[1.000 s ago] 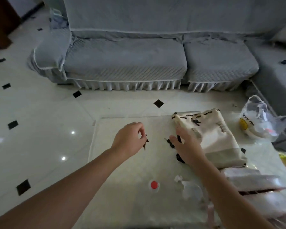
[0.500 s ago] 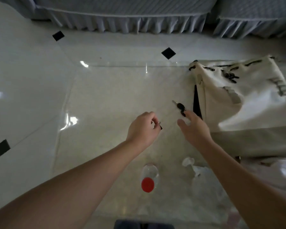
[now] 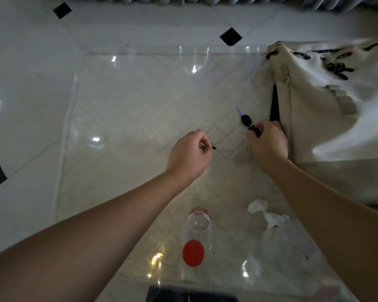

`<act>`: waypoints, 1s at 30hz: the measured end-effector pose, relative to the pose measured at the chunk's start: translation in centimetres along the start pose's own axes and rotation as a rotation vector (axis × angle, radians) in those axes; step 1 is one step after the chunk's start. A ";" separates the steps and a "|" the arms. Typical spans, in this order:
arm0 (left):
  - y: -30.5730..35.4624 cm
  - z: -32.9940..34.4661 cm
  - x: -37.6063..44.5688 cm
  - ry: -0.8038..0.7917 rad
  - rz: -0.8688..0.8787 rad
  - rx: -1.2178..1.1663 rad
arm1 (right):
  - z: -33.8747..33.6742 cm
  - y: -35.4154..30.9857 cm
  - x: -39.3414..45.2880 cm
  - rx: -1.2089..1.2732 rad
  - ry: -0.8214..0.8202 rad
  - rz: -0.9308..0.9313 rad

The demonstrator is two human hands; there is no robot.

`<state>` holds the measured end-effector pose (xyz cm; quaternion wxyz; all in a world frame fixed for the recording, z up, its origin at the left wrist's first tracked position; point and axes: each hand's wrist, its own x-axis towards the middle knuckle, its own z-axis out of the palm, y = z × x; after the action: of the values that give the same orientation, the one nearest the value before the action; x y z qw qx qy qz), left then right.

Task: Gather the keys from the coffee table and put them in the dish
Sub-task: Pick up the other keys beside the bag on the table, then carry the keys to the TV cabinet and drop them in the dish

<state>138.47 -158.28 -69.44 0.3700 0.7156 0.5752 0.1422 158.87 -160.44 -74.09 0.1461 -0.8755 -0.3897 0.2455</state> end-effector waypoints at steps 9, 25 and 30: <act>-0.2 0.3 0.5 0.024 0.013 -0.028 | 0.7 0.0 0.8 0.056 0.057 0.050; 2.3 -4.4 -1.5 0.100 0.026 -0.029 | -3.4 -2.1 -4.5 0.272 0.176 -0.121; 7.0 -11.2 -2.3 0.152 0.138 0.005 | -10.7 -7.6 -7.7 0.329 0.201 -0.277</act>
<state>135.77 -156.81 -56.35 0.3129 0.7414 0.5515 0.2197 155.58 -162.01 -59.33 0.3572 -0.7981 -0.4443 0.1950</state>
